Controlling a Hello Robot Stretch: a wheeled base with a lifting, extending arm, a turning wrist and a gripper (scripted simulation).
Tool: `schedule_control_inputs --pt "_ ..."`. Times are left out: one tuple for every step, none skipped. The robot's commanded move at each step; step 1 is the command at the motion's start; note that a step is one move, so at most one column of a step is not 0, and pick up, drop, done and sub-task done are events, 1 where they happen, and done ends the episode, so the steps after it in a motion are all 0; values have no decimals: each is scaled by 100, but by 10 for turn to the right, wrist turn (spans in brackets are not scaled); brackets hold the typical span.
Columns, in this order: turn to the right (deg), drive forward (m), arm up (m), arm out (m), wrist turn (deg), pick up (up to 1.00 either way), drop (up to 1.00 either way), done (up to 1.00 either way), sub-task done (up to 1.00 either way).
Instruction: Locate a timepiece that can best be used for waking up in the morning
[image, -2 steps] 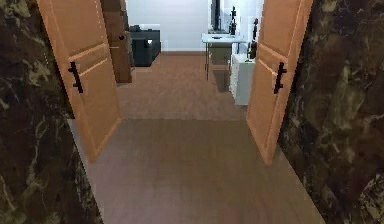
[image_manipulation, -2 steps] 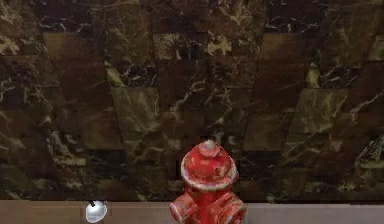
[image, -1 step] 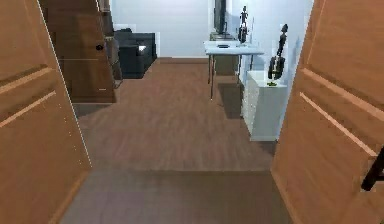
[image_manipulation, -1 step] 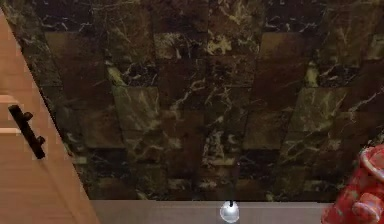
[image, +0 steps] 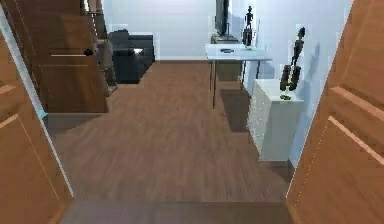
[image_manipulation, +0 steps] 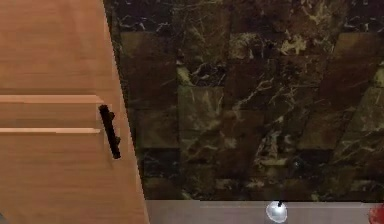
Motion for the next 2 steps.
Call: schedule_control_inputs --pt "-450 0 0 0 0 0 0 0 0" --pt "-450 0 0 0 0 0 0 0 0"
